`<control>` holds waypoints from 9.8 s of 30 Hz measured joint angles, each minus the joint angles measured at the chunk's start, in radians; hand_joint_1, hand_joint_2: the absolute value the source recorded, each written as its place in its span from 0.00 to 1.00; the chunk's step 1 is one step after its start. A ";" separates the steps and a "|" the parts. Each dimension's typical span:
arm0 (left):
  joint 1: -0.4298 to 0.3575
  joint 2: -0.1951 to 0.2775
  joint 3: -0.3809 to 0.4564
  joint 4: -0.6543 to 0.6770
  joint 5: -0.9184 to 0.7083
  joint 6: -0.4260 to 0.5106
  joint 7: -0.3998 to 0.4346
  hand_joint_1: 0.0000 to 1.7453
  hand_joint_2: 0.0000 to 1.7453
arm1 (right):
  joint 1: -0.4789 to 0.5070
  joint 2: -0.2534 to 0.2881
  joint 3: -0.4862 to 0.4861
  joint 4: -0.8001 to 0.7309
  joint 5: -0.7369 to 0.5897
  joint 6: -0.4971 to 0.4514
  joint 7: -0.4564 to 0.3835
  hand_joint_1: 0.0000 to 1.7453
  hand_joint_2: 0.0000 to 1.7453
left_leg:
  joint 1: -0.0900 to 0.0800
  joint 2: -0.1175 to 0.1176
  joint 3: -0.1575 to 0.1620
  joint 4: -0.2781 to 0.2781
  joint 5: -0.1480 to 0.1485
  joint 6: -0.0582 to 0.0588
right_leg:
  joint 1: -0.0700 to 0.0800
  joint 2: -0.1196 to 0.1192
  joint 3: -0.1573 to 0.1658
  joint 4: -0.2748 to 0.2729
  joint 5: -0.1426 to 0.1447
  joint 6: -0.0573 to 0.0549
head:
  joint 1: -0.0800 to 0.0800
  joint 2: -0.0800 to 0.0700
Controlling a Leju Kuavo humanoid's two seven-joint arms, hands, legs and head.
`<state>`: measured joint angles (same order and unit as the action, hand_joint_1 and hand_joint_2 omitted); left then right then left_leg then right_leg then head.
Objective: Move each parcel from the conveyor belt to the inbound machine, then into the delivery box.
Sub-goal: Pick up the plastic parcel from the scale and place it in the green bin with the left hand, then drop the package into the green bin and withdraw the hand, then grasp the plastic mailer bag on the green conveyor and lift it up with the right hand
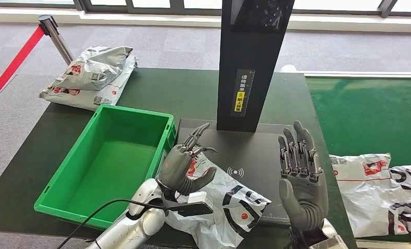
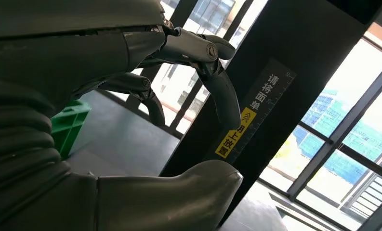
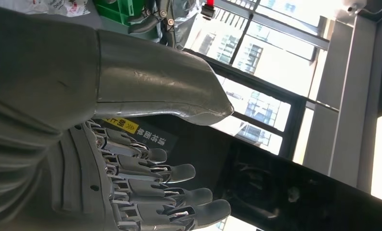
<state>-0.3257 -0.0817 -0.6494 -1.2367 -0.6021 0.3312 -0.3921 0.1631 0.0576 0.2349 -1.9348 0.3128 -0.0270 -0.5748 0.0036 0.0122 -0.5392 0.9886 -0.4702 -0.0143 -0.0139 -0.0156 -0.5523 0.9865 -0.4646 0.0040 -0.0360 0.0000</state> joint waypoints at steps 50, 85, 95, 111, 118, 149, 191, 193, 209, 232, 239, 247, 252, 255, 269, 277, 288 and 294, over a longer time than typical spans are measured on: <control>-0.226 -0.080 -0.303 0.516 -0.296 -0.511 -0.078 0.00 1.00 | -0.094 -0.001 -0.016 0.065 -0.051 0.065 0.003 0.00 1.00 | 0.000 -0.003 -0.003 0.002 0.002 0.004 | 0.000 -0.004 0.002 0.000 0.002 0.003 | 0.000 0.000; -0.219 -0.023 -0.372 0.407 -0.551 0.018 0.128 1.00 1.00 | -0.055 0.000 0.001 0.035 -0.050 0.049 0.013 0.00 1.00 | 0.000 -0.001 -0.004 0.002 0.005 0.004 | 0.000 -0.001 -0.001 0.000 0.005 0.004 | 0.000 0.000; -0.180 0.007 -0.364 0.316 -0.574 0.072 0.132 1.00 1.00 | -0.053 0.000 0.001 0.024 -0.048 0.054 0.018 0.00 1.00 | 0.000 -0.001 -0.005 0.003 0.005 0.004 | 0.000 -0.001 -0.003 0.000 0.005 0.004 | 0.000 0.000; -0.120 0.084 -0.122 -0.014 -0.799 0.255 0.292 1.00 1.00 | -0.042 -0.002 0.001 0.025 -0.060 0.031 0.001 0.00 1.00 | 0.000 -0.001 -0.007 0.003 0.005 0.003 | 0.000 0.000 -0.005 0.000 0.005 0.004 | 0.000 0.000; -0.121 0.123 0.080 -0.106 -0.851 0.299 0.321 1.00 1.00 | -0.019 -0.011 0.001 0.025 -0.063 0.003 -0.017 0.00 1.00 | 0.000 -0.001 -0.007 0.003 0.006 0.002 | 0.000 0.000 -0.006 0.001 0.005 0.003 | 0.000 0.000; -0.202 0.100 0.435 0.066 -0.904 0.229 0.534 1.00 1.00 | -0.020 -0.008 0.001 0.025 -0.040 -0.027 -0.012 0.00 1.00 | 0.000 -0.001 -0.009 0.003 0.006 0.002 | 0.000 0.001 -0.008 0.002 0.006 0.002 | 0.000 0.000; 0.143 -0.157 0.732 -0.482 0.030 0.191 0.049 0.00 0.00 | -0.024 0.019 -0.050 0.116 0.312 -0.155 0.324 0.00 0.00 | 0.000 0.000 -0.013 0.003 0.007 0.001 | 0.000 0.000 -0.013 0.002 0.007 0.001 | 0.000 0.000; 0.175 -0.144 0.650 -0.486 0.292 0.013 0.065 0.00 0.00 | -0.027 0.011 -0.122 0.161 0.418 -0.162 0.424 0.00 0.00 | 0.000 -0.001 -0.013 0.004 0.007 0.001 | 0.000 0.000 -0.012 0.002 0.007 0.002 | 0.000 0.000; 0.338 -0.058 0.431 -0.507 0.660 -0.444 -0.083 0.00 0.00 | 0.006 -0.055 -0.481 0.356 0.779 -0.123 0.609 0.00 1.00 | -0.001 0.000 -0.015 0.005 0.005 0.003 | 0.000 0.000 -0.014 0.002 0.006 0.003 | 0.000 0.000; 0.452 -0.026 0.405 -0.518 0.605 -0.497 -0.098 0.00 0.00 | -0.097 -0.127 -1.013 0.860 1.237 -0.038 0.592 0.00 1.00 | -0.001 0.000 -0.013 0.006 0.002 0.007 | 0.000 0.000 -0.011 -0.001 0.004 0.007 | 0.000 0.000; 0.458 -0.023 0.405 -0.500 0.595 -0.488 -0.099 0.00 0.00 | -0.159 -0.161 -1.068 0.981 1.244 -0.153 0.571 0.00 1.00 | -0.002 -0.002 -0.020 0.009 0.001 0.012 | -0.002 -0.002 -0.006 -0.002 0.005 0.012 | 0.000 0.000; 0.457 -0.022 0.405 -0.477 0.590 -0.480 -0.106 0.00 0.00 | -0.204 -0.170 -1.014 1.002 1.132 -0.245 0.563 0.00 1.00 | -0.003 -0.002 -0.016 0.010 0.003 0.014 | -0.003 -0.002 -0.009 -0.001 0.007 0.013 | 0.000 0.000; 0.425 -0.020 0.405 -0.470 0.597 -0.492 -0.151 0.00 0.00 | -0.197 -0.228 -0.945 0.890 0.961 -0.076 0.592 0.00 1.00 | -0.005 -0.002 -0.019 0.010 0.004 0.014 | -0.004 -0.002 -0.012 -0.001 0.008 0.013 | 0.000 0.000; 0.392 -0.019 0.405 -0.479 0.604 -0.500 -0.148 0.00 0.00 | -0.189 -0.283 -0.895 0.768 0.859 0.068 0.634 0.00 1.00 | -0.005 -0.002 -0.020 0.010 0.004 0.015 | -0.005 -0.002 -0.012 -0.001 0.008 0.013 | 0.000 0.000; 0.382 -0.015 0.405 -0.487 0.606 -0.515 -0.144 0.00 0.00 | -0.110 -0.320 -0.713 0.533 0.846 0.187 0.732 0.00 1.00 | -0.005 -0.002 -0.020 0.010 0.004 0.015 | -0.004 -0.002 -0.013 -0.001 0.008 0.013 | 0.000 0.000; 0.382 -0.014 0.405 -0.488 0.606 -0.515 -0.147 0.00 0.00 | -0.102 -0.325 -0.692 0.515 0.847 0.192 0.733 0.00 1.00 | -0.005 -0.002 -0.020 0.010 0.004 0.015 | -0.004 -0.002 -0.013 -0.001 0.008 0.013 | 0.000 0.000; 0.420 -0.009 0.406 -0.472 0.618 -0.522 -0.177 0.00 0.00 | -0.106 -0.352 -0.667 0.762 0.864 0.248 0.745 0.00 1.00 | -0.004 -0.004 -0.020 0.010 0.004 0.015 | -0.004 -0.004 -0.013 -0.001 0.007 0.014 | 0.000 0.000; 0.442 -0.010 0.375 -0.413 0.670 -0.541 -0.204 0.00 0.00 | -0.104 -0.405 -0.727 0.934 0.980 0.223 0.768 0.00 1.00 | -0.005 -0.005 -0.019 0.011 0.002 0.016 | -0.005 -0.006 -0.012 -0.002 0.005 0.016 | 0.000 0.000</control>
<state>0.1168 -0.0916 -0.2746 -1.6498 0.0677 -0.2101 -0.5956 0.0588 -0.3476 -0.4916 -1.0010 1.2927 0.1957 0.1935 -0.0015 0.0069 -0.5583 0.9991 -0.4684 0.0021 -0.0185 -0.0214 -0.5645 0.9848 -0.4598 0.0204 -0.0361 0.0000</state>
